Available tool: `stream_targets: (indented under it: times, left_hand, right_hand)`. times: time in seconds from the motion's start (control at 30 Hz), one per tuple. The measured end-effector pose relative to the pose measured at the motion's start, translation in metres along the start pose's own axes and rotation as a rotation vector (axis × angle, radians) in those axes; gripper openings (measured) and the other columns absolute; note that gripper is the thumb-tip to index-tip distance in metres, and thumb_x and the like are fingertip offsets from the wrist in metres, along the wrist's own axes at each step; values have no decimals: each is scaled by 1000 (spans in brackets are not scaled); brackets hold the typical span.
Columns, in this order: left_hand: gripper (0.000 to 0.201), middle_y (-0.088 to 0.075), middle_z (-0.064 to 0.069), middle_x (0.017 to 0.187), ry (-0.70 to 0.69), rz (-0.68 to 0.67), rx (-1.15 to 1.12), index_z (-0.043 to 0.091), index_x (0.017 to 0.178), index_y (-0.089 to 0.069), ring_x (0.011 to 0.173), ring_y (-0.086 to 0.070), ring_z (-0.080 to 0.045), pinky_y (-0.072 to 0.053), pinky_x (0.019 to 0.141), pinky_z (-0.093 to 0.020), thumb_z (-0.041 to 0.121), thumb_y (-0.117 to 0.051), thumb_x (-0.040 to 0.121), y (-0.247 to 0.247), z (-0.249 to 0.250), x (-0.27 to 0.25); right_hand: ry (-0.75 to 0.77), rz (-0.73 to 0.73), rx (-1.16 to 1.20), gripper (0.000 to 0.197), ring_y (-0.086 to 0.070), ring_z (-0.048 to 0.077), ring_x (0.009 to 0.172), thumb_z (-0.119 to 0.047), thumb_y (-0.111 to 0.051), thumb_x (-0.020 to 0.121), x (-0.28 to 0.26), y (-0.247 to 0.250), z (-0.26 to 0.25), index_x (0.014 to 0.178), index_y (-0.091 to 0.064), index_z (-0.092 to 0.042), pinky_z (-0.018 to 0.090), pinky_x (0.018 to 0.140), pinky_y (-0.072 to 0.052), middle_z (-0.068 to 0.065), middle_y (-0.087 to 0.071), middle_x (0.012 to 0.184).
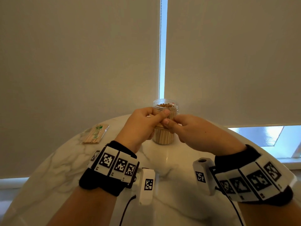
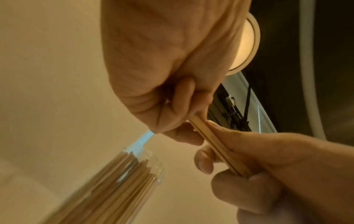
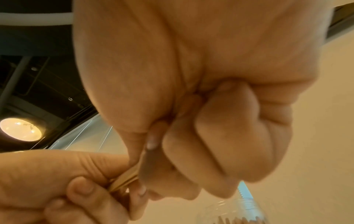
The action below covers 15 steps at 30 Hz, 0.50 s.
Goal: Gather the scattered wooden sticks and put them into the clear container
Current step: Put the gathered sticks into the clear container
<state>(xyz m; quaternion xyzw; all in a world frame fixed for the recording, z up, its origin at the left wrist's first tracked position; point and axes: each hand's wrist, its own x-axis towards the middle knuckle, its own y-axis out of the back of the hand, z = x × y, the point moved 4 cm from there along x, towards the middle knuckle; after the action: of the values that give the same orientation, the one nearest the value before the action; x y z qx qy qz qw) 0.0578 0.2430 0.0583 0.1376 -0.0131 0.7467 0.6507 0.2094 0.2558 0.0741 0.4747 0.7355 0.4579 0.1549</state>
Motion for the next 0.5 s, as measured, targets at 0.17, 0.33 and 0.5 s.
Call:
stream_targets:
  times: [0.17, 0.33, 0.5]
  left_hand:
    - [31, -63, -10, 72, 45, 64, -221, 11, 89, -55, 48, -52, -8, -45, 44, -19, 36, -71, 88, 4, -5, 5]
    - [33, -64, -5, 63, 33, 8, -199, 12, 74, -63, 51, -55, -10, -46, 47, -20, 41, -69, 89, -1, -7, 6]
    - [36, -59, -1, 52, 51, 175, -234, 10, 74, -55, 49, -55, -12, -48, 48, -20, 39, -67, 91, 10, -11, 9]
  right_hand:
    - [104, 48, 42, 28, -50, 4, 54, -56, -52, 95, 1, 3, -2, 96, -66, -32, 30, 60, -45, -11, -57, 61]
    - [140, 33, 52, 25, -55, 20, 61, -49, -54, 97, 2, 9, 3, 91, -75, -36, 46, 71, -55, -3, -55, 60]
    - [117, 206, 81, 19, -50, 2, 53, -50, -63, 90, 3, 21, 12, 87, -71, -33, 20, 56, -38, -8, -63, 64]
